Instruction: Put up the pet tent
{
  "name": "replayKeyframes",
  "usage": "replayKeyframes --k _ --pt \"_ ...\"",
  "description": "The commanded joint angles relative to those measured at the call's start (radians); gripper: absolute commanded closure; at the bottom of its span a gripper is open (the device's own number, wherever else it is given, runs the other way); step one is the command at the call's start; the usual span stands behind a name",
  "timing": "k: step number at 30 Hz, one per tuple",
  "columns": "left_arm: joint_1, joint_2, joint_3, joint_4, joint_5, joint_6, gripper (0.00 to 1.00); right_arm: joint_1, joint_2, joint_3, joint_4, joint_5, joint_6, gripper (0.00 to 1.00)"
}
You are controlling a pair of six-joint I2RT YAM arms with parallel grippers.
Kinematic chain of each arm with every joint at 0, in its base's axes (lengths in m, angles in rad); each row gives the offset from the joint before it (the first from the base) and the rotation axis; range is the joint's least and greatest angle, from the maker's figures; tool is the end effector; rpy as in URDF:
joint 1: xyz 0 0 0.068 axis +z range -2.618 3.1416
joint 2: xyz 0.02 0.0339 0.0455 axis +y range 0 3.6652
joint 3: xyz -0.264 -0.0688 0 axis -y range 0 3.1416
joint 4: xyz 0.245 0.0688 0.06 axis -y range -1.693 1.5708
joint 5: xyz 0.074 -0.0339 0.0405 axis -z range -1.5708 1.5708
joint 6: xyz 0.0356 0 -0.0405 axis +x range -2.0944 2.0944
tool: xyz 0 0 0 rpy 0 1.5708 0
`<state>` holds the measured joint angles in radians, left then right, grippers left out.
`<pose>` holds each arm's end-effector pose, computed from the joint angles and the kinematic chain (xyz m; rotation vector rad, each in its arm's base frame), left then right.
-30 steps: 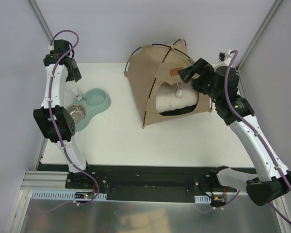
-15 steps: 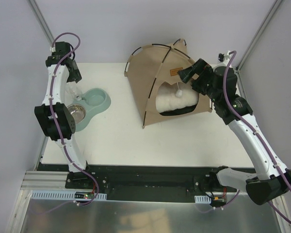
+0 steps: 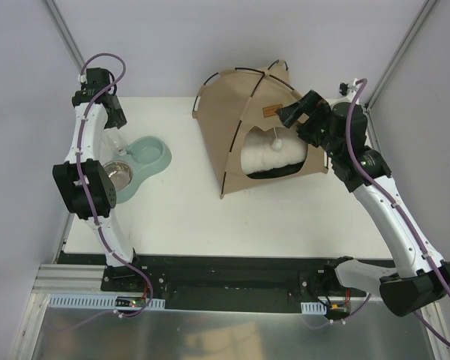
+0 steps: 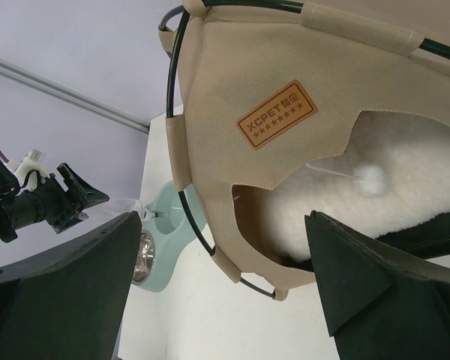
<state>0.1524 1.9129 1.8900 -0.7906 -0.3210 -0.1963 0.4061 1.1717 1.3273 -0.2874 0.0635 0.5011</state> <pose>0.4222 0.0762 0.3383 -0.5580 2.2934 0.3607 0.2386 0.1001 0.4396 0.1311 1.7367 0.6187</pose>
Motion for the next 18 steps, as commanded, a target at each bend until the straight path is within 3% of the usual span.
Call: replayKeyframes --k 1,4,18 --pt "0.009 -0.011 -0.029 -0.035 -0.001 -0.003 0.27 -0.013 -0.007 0.004 0.030 -0.007 0.016 0.01" --pt "0.010 -0.028 0.001 -0.038 -0.003 0.000 0.01 -0.018 -0.006 0.013 0.013 -0.007 0.024 0.01" --pt "0.010 -0.241 0.046 -0.067 -0.003 0.032 0.01 -0.039 -0.067 0.012 -0.073 0.018 0.044 0.01"
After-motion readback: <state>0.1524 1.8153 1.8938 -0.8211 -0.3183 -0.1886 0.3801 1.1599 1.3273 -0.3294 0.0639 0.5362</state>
